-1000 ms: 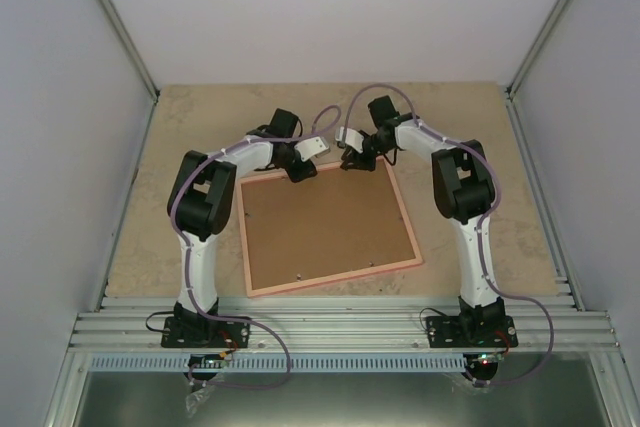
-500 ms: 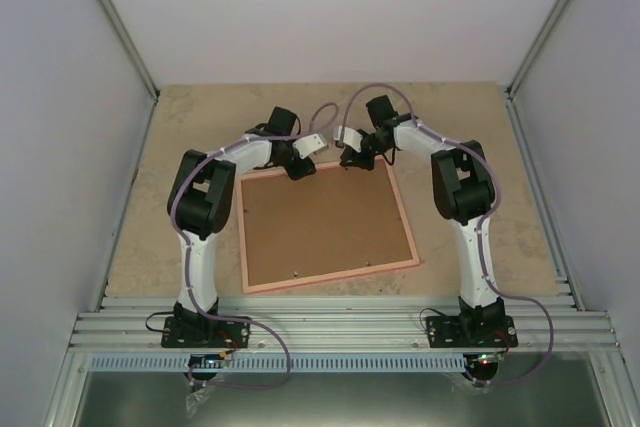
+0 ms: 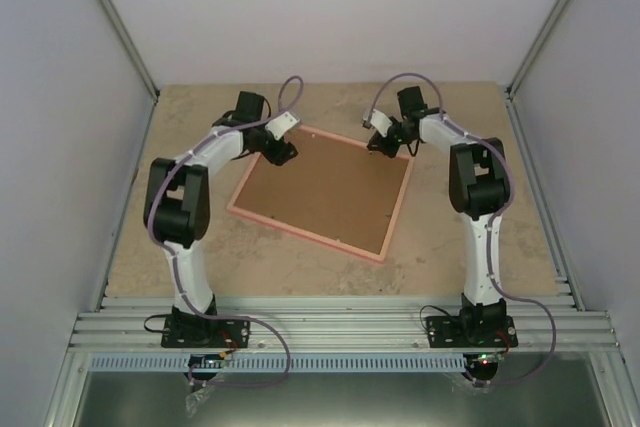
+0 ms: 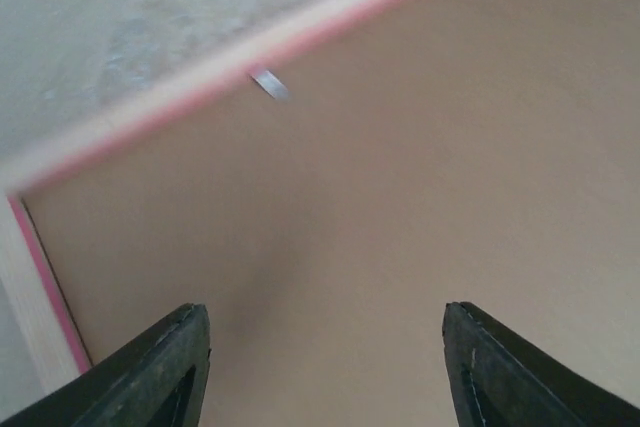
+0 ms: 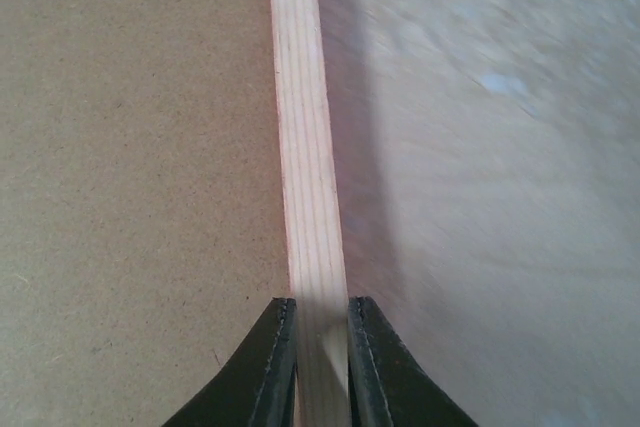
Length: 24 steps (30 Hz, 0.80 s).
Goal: Put the photo into the frame
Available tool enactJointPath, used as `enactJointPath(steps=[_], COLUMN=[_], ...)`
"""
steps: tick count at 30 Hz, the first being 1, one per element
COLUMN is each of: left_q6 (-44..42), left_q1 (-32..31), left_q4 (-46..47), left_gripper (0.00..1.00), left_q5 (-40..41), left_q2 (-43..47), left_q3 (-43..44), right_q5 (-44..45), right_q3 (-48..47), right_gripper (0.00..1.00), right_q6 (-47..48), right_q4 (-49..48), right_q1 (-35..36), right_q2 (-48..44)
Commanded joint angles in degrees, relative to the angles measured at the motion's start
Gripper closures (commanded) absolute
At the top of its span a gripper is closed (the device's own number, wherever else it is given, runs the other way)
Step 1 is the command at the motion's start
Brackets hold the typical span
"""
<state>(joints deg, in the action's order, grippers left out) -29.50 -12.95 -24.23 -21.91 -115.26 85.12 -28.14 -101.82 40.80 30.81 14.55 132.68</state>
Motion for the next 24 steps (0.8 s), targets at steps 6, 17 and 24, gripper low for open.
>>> enactJointPath(steps=[6, 17, 24], left_q6=[-29.2, -31.9, -35.1], left_q1=[-5.4, -14.1, -18.1], left_q4=[-11.3, -6.1, -3.5], left_gripper=[0.30, 0.29, 0.35], left_q5=[-8.1, -3.9, 0.5], left_q2=[19.6, 21.0, 16.8], left_q3=[-22.6, -28.7, -29.0], right_q5=[3.4, -2.7, -9.0], right_q3=[-4.8, -7.8, 1.5], right_gripper=[0.81, 0.38, 0.29], right_q6=[-4.0, -6.2, -7.6], right_q4=[3.3, 6.2, 5.4], right_q1=[-1.8, -3.2, -6.9], right_q2=[2.1, -5.3, -15.7])
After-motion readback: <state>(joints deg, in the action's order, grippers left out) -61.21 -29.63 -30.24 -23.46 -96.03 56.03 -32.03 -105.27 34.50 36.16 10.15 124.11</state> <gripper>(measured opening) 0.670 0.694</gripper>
